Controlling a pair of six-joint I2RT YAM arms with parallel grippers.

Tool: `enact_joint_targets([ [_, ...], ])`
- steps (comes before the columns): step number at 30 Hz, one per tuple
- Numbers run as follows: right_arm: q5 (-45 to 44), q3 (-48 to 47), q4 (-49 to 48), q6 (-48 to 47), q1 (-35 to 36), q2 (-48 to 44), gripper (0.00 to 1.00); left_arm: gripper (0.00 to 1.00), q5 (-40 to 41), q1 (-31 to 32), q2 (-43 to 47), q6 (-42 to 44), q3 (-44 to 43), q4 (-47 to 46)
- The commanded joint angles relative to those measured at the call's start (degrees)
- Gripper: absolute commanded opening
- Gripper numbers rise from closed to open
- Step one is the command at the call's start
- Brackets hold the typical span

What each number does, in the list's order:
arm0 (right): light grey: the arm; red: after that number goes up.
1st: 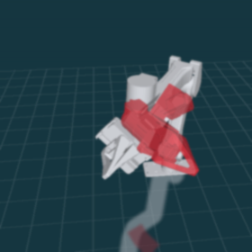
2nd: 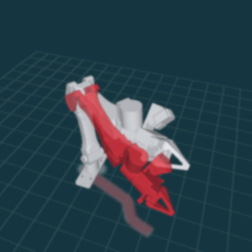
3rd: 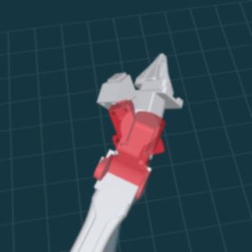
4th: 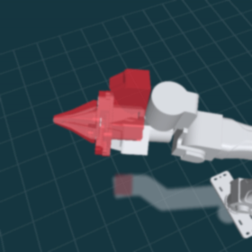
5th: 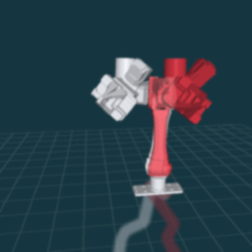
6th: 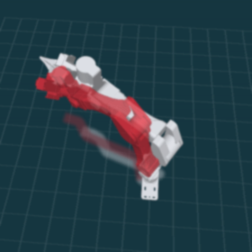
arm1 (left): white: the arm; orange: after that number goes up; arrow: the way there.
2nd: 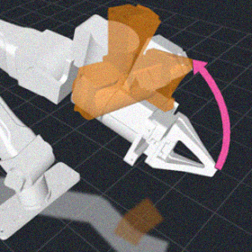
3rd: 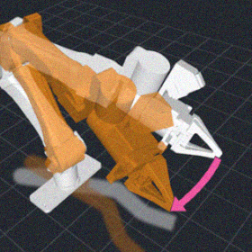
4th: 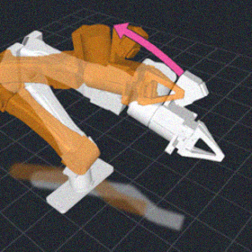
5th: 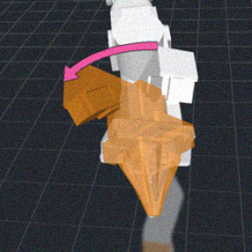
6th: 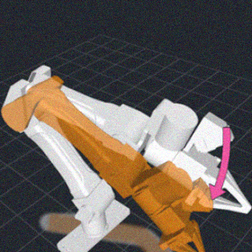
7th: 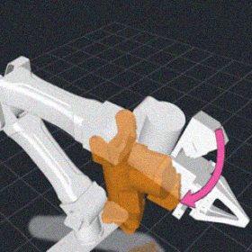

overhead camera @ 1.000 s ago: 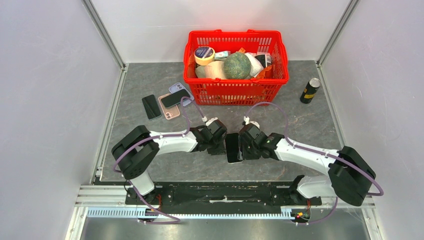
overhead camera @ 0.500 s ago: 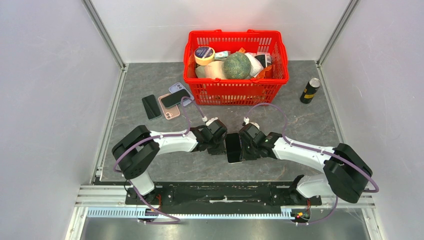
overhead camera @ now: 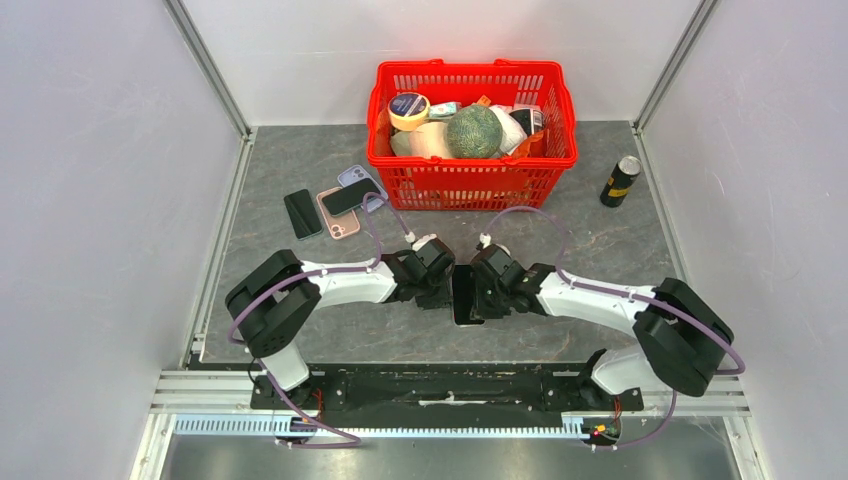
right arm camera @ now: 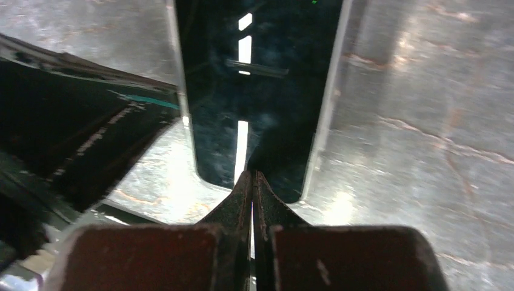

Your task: Put the phone into the phone case

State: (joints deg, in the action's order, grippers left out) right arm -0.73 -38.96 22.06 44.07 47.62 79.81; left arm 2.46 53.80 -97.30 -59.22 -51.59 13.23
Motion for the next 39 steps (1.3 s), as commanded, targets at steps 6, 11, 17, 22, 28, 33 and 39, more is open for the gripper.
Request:
enact_joint_targets([
  [6, -3.3, 1.3, 0.0, 1.0, 1.1, 1.2, 0.0, 0.08, 0.7, 0.4, -1.4, -0.9, -1.9, -1.1],
  [11, -5.2, -1.3, 4.8, -0.5, -0.5, -7.4, 0.21, 0.11, 3.3, -0.8, -1.1, 0.4, -3.4, 1.8],
  [17, -2.7, 0.1, 4.1, -1.6, -6.0, -11.8, 0.59, 0.11, 4.3, -3.5, -2.5, 2.6, -6.1, 4.1],
  [22, 2.1, 1.7, -0.7, -0.5, -7.4, -8.8, 0.68, 0.11, 4.0, -5.6, -2.9, 3.5, -6.4, 4.3],
  [28, 3.3, 1.9, -4.1, 0.0, -7.4, -5.1, 0.72, 0.11, 3.1, -7.8, -2.9, 4.4, -5.9, 4.1],
  [33, 5.1, 3.1, -7.3, 1.3, -6.8, -2.7, 0.74, 0.11, 2.3, -8.9, -4.2, 5.3, -6.7, 4.3],
  [39, 3.5, 2.3, -9.7, 4.4, -1.1, -0.8, 0.76, 0.11, 1.2, -9.6, -7.3, 6.8, -10.2, 5.2],
])
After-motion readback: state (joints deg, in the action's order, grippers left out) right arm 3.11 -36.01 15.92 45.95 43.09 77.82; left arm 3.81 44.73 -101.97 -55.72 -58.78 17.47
